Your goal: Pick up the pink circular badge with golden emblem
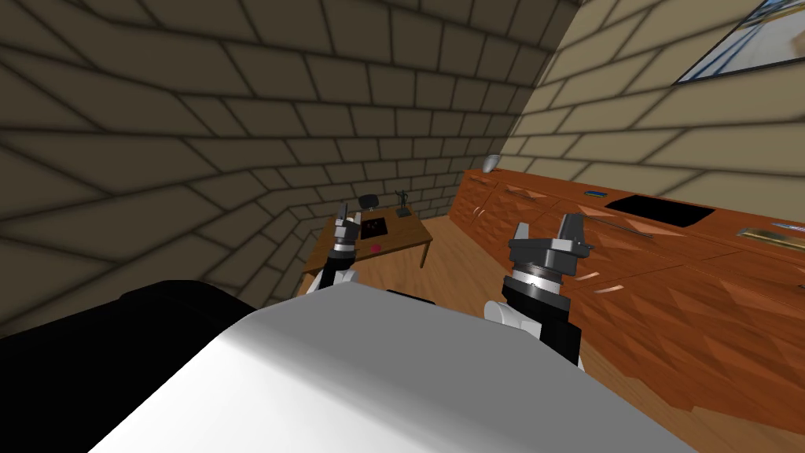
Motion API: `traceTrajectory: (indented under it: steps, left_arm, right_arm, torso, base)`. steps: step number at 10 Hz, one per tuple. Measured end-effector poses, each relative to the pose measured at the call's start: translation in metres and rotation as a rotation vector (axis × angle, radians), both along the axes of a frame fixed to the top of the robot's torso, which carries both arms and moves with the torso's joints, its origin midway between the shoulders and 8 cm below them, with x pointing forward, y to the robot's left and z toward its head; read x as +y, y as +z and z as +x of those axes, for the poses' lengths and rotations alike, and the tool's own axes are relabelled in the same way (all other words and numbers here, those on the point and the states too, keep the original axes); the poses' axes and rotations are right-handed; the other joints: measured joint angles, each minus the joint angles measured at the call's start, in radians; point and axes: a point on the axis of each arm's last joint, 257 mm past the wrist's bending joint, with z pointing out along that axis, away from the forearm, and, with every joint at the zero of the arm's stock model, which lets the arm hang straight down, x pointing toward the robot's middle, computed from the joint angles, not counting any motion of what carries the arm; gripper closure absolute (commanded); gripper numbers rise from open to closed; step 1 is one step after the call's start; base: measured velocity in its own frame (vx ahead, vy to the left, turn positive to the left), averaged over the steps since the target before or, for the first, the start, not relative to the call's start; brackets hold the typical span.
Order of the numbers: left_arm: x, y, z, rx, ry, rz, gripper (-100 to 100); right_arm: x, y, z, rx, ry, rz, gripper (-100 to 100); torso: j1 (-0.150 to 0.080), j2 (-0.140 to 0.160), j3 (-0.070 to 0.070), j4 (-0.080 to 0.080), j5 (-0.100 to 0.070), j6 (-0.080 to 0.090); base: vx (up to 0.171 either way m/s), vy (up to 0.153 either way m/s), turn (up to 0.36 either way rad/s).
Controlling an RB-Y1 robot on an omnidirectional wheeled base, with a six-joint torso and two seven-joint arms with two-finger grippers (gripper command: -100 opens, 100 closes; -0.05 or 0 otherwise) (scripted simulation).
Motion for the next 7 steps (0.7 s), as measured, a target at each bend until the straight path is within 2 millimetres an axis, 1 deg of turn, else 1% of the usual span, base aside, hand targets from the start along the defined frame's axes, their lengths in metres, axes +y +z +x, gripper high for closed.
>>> traceTrajectory:
  steps: [2, 4, 5, 6, 7]
  left_arm:
    - [-0.001, -0.022, 0.011, 0.043, -0.013, -0.006, -100]
    - [0.000, -0.050, 0.019, 0.090, -0.026, -0.014, -100]
    - [-0.004, -0.062, 0.024, 0.111, -0.033, -0.021, -100]
    - [-0.003, -0.070, 0.027, 0.129, -0.035, -0.024, -100]
    - [-0.002, -0.083, 0.031, 0.151, -0.038, -0.029, -100]
  right_arm:
    - [0.000, 0.000, 0.000, 0.000, 0.000, 0.000, 0]
    - [0.000, 0.000, 0.000, 0.000, 0.000, 0.000, 0]
    - [0.000, 0.000, 0.000, 0.000, 0.000, 0.000, 0]
    - [0.000, 0.000, 0.000, 0.000, 0.000, 0.000, 0]
    - [0.000, 0.000, 0.000, 0.000, 0.000, 0.000, 0]
  torso:
    - [0.000, 0.000, 0.000, 0.000, 0.000, 0.000]
    - [0.001, 0.000, 0.000, 0.000, 0.000, 0.000]
    - [0.001, 0.000, 0.000, 0.000, 0.000, 0.000]
    - [0.000, 0.000, 0.000, 0.000, 0.000, 0.000]
    - [0.000, 0.000, 0.000, 0.000, 0.000, 0.000]
  base:
    - [0.013, 0.052, -0.070]
    - [0.020, 0.062, -0.090]
    - [0.017, 0.047, -0.030]
    - [0.016, 0.043, -0.051]
    - [0.015, 0.060, -0.099]
